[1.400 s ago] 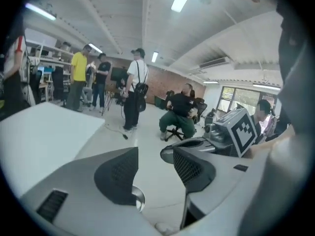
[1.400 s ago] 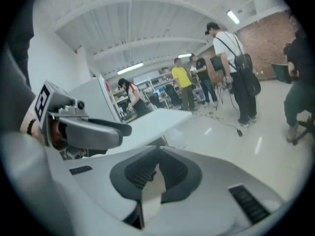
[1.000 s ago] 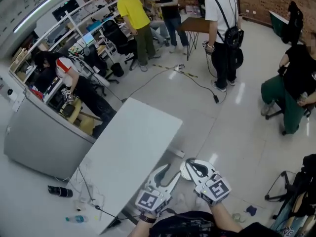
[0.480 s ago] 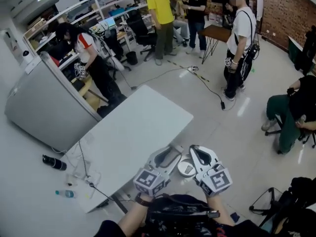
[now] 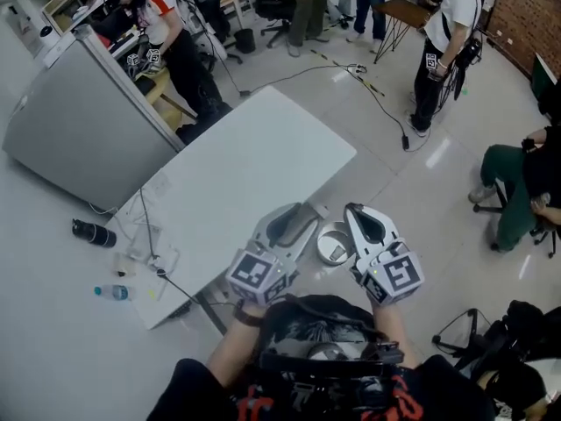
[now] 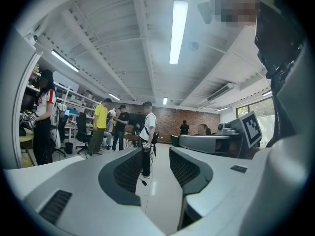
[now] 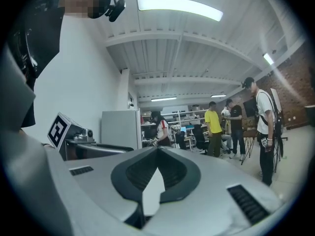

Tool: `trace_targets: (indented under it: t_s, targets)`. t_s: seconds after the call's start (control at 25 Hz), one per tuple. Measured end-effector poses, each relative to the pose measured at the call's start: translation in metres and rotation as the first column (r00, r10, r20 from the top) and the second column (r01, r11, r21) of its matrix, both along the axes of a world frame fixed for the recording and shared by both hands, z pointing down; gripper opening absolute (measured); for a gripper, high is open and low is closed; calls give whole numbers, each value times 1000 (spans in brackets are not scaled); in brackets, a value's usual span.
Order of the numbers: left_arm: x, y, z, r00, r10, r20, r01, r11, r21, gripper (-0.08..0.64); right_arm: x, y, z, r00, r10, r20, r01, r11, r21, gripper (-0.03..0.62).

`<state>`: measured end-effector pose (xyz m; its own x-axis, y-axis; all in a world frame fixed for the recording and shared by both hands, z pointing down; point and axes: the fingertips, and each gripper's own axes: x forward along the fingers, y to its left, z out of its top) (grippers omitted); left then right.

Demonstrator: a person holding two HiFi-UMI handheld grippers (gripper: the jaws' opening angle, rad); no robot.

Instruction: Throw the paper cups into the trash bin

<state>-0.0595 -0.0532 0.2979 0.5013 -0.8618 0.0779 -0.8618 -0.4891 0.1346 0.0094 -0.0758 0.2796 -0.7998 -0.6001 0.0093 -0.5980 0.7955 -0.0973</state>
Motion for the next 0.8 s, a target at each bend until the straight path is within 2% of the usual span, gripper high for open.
trace_targets:
  t_s: [0.4,0.56,0.8]
  targets:
    - [0,14,15,1000,25,-4,-25,999,-45,170,-5,16,4,1000,-1,-26,0,1000,-22,6]
    - [-3,24,19,999,38,-24,-39,998,-44,170,-8,25,10,999,9,-32,-10,999,-31,6]
    - [-5,22,13,998,66,-5,-66,997,-30,170,-13,23,10,999,28,-37,-29,999,-36,6]
